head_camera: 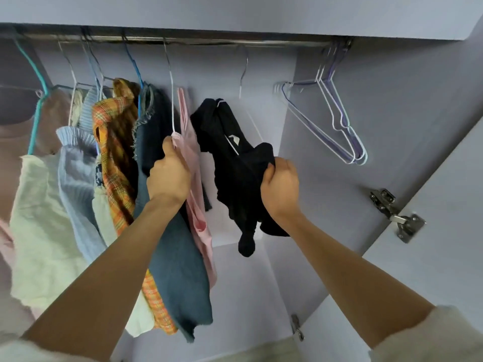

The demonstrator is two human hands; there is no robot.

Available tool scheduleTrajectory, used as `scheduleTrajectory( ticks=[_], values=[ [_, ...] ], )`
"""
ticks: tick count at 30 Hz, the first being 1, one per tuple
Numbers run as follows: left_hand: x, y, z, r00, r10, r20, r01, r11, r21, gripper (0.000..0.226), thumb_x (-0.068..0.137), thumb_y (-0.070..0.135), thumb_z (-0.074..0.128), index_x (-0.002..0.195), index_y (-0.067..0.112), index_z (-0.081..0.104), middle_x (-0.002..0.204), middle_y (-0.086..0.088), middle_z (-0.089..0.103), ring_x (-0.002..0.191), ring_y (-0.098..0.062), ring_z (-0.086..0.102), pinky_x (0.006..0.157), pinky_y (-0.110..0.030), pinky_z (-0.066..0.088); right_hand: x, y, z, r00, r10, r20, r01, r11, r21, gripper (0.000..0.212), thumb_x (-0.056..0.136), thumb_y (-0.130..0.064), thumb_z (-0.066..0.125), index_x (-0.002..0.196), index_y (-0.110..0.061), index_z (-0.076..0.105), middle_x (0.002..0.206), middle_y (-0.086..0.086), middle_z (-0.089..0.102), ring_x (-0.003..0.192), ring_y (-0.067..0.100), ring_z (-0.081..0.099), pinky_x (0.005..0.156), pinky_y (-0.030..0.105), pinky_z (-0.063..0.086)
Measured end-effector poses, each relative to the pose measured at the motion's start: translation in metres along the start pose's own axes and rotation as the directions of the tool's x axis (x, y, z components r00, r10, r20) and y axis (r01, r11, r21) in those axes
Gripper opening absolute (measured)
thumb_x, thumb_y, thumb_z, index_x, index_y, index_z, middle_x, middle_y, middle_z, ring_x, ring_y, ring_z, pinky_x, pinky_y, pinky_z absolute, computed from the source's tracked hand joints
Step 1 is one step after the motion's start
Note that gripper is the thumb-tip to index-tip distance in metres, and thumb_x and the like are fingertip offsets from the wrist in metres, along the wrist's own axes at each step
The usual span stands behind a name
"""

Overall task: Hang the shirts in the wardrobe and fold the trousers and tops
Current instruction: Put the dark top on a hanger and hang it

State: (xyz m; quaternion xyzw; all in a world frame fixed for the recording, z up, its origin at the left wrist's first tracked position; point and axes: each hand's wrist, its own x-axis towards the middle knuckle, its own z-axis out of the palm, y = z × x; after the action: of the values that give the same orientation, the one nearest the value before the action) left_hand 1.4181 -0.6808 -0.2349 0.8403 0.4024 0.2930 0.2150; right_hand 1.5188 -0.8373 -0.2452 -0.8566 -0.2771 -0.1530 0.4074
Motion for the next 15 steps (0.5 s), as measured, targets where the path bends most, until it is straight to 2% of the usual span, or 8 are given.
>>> scheduleTrajectory(
  ticks=[3, 5, 7, 10, 12, 15],
  values=[
    [-0.001, -0.01, -0.007, 1.0, -0.012, 0.007, 0.012, 0.999, 0.05, 0.061, 0.094, 0.005, 0.035, 0.148, 0.007, 0.007, 0.109, -0.029, 0.058, 0.096, -0.046, 0.054, 0.068, -0.043, 0.035, 0.02, -0.04, 0.02, 0.998, -0.031, -0.058, 0.032, 0.999, 0.022, 0.027, 0.097, -0.006, 0.034, 0.104, 0.003, 0.058, 0.099, 0.019, 0.056, 0.091, 0.029, 0.052, 0.08, 0.034, 0.041],
    [-0.001, -0.011, -0.012, 1.0, -0.009, 0.023, 0.008, 0.999, 0.054, 0.063, 0.092, 0.001, 0.033, 0.147, 0.004, 0.003, 0.111, -0.03, 0.057, 0.097, -0.047, 0.054, 0.072, -0.046, 0.038, 0.033, -0.06, 0.031, 0.998, -0.006, -0.059, 0.006, 1.0, 0.009, 0.025, 0.097, -0.006, 0.034, 0.098, 0.001, 0.059, 0.097, 0.016, 0.055, 0.089, 0.028, 0.053, 0.075, 0.03, 0.036],
    [0.0, -0.011, -0.015, 0.999, 0.012, 0.052, -0.015, 0.998, 0.068, 0.065, 0.09, -0.001, 0.032, 0.147, 0.003, 0.002, 0.112, -0.03, 0.057, 0.098, -0.046, 0.054, 0.073, -0.046, 0.039, 0.042, -0.073, 0.041, 0.999, 0.044, -0.015, -0.044, 0.999, 0.013, 0.024, 0.096, -0.006, 0.035, 0.096, 0.0, 0.058, 0.099, 0.015, 0.055, 0.091, 0.028, 0.053, 0.076, 0.028, 0.031],
    [0.002, -0.011, -0.022, 0.996, 0.017, 0.089, -0.025, 0.996, 0.085, 0.06, 0.093, 0.004, 0.031, 0.147, 0.005, 0.006, 0.114, -0.027, 0.058, 0.1, -0.045, 0.054, 0.069, -0.042, 0.033, 0.042, -0.087, 0.055, 0.994, 0.061, 0.085, -0.061, 0.998, -0.008, 0.022, 0.095, -0.005, 0.037, 0.099, 0.0, 0.058, 0.105, 0.017, 0.054, 0.097, 0.03, 0.053, 0.082, 0.033, 0.037],
    [-0.002, -0.01, -0.025, 0.995, 0.062, 0.079, -0.071, 0.991, 0.112, 0.056, 0.096, 0.011, 0.032, 0.147, 0.006, 0.011, 0.115, -0.024, 0.058, 0.099, -0.043, 0.056, 0.066, -0.04, 0.032, 0.036, -0.089, 0.06, 0.988, 0.044, 0.15, -0.049, 0.998, 0.028, 0.022, 0.095, -0.004, 0.038, 0.102, 0.001, 0.058, 0.105, 0.019, 0.054, 0.098, 0.032, 0.054, 0.088, 0.039, 0.044],
    [-0.012, -0.017, -0.031, 0.988, 0.149, 0.032, -0.152, 0.981, 0.121, 0.054, 0.098, 0.022, 0.035, 0.147, 0.012, 0.015, 0.125, -0.018, 0.047, 0.1, -0.041, 0.055, 0.063, -0.038, 0.034, 0.018, -0.091, 0.065, 0.974, -0.034, 0.225, 0.031, 0.999, 0.015, 0.028, 0.096, -0.008, 0.035, 0.117, 0.0, 0.053, 0.107, 0.02, 0.052, 0.099, 0.034, 0.053, 0.088, 0.043, 0.044]
  ],
)
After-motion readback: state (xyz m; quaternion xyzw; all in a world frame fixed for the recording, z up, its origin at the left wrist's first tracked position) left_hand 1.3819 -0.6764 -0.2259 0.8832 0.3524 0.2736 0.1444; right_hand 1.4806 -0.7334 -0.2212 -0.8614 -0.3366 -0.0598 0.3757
